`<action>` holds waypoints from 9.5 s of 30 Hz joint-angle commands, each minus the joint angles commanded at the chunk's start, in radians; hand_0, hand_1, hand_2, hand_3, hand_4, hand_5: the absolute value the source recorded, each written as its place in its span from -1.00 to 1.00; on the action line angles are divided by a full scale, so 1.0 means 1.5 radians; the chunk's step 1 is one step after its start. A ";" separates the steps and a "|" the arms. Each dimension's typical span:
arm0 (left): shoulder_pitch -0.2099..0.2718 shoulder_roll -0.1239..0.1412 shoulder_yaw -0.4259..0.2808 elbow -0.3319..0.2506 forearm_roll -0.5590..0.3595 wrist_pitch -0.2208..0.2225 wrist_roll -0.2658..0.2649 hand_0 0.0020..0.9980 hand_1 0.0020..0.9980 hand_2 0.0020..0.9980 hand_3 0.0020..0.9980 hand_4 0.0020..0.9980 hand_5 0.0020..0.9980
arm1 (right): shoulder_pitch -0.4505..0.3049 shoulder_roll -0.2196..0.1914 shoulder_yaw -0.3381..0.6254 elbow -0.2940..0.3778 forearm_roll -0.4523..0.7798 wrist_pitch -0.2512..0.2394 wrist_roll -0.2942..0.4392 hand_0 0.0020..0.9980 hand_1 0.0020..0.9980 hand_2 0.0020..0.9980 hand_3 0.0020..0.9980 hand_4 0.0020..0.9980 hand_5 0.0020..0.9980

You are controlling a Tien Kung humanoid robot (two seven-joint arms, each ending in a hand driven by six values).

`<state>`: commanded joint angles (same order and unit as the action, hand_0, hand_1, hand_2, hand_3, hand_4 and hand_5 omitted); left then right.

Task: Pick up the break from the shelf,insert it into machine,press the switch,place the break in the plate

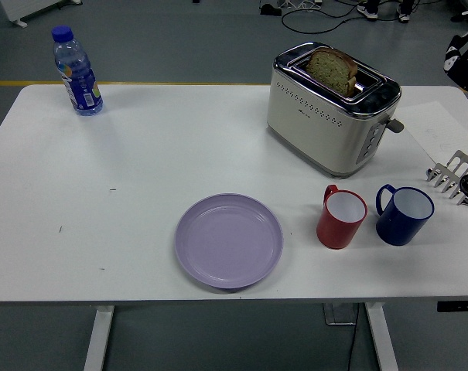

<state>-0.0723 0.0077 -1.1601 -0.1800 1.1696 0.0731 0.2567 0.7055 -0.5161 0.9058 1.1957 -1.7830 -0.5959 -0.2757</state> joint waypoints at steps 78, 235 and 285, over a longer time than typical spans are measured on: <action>0.002 -0.005 -0.004 0.000 0.007 -0.004 0.004 0.33 0.24 0.47 0.41 0.05 1.00 | -0.040 0.069 -0.045 -0.144 0.019 0.144 0.079 -0.63 -0.46 -0.27 0.19 -0.10 -1.00; -0.015 0.009 0.008 0.000 0.013 -0.004 0.008 0.34 0.21 0.46 0.41 0.06 1.00 | 0.328 0.344 -0.174 -0.551 0.144 0.110 0.104 -0.84 -0.49 -0.26 0.01 0.14 -1.00; -0.006 0.006 -0.013 0.000 0.020 -0.005 0.005 0.34 0.21 0.46 0.41 0.06 1.00 | 0.231 0.082 -0.164 0.098 0.251 0.035 0.091 -0.74 -0.57 -0.34 -0.04 -0.04 -1.00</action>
<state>-0.0809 0.0164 -1.1789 -0.1800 1.1993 0.0660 0.2646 1.0528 -0.3939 0.6597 1.3434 -1.4064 -0.5426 -0.1398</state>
